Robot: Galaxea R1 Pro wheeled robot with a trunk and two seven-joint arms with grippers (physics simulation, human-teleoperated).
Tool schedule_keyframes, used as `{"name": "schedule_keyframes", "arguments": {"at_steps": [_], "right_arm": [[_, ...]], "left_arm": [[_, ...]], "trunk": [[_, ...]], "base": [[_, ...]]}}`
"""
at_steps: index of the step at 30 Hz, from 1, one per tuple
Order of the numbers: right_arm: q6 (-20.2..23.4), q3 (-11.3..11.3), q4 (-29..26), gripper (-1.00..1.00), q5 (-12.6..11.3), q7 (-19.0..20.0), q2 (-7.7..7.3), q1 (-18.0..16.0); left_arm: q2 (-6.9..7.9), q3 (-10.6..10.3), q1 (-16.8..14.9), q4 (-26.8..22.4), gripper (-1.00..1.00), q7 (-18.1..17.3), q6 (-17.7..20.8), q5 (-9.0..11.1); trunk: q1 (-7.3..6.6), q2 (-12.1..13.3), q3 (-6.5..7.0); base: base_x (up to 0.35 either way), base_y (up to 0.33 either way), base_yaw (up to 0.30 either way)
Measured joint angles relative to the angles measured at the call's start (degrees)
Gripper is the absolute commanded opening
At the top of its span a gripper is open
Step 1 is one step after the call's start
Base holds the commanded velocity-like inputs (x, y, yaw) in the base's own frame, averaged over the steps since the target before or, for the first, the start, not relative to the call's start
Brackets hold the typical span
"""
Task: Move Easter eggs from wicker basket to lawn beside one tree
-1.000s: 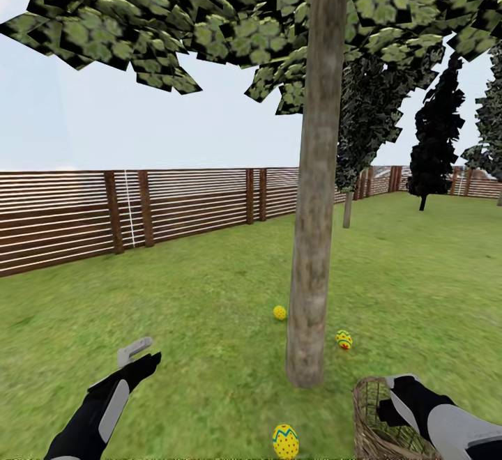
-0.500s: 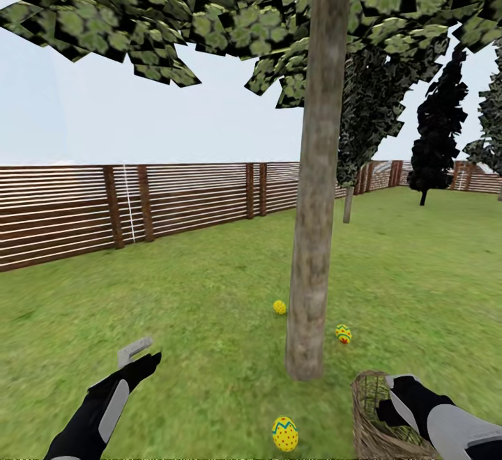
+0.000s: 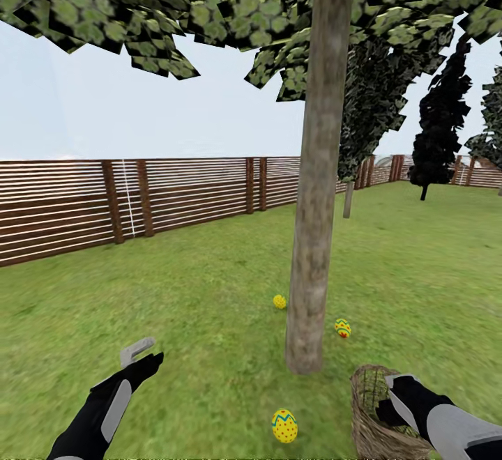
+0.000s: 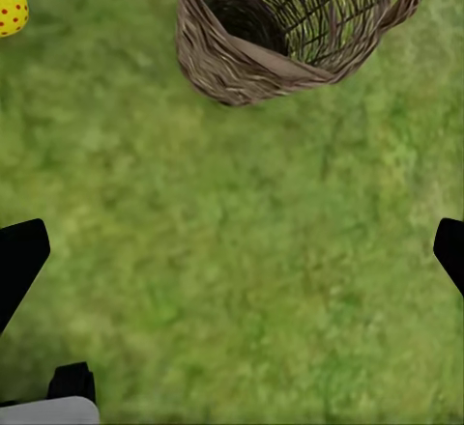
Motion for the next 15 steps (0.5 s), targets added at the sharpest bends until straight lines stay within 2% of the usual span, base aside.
{"name": "schedule_keyframes", "arguments": {"at_steps": [15], "right_arm": [[0.0,0.0,0.0,1.00,0.0,-0.1,0.10,0.0]], "left_arm": [[0.00,-0.1,0.0,0.1,1.00,0.0,0.0,0.0]], "trunk": [[0.00,0.0,-1.33]], "base": [[0.000,0.000,0.000]]}}
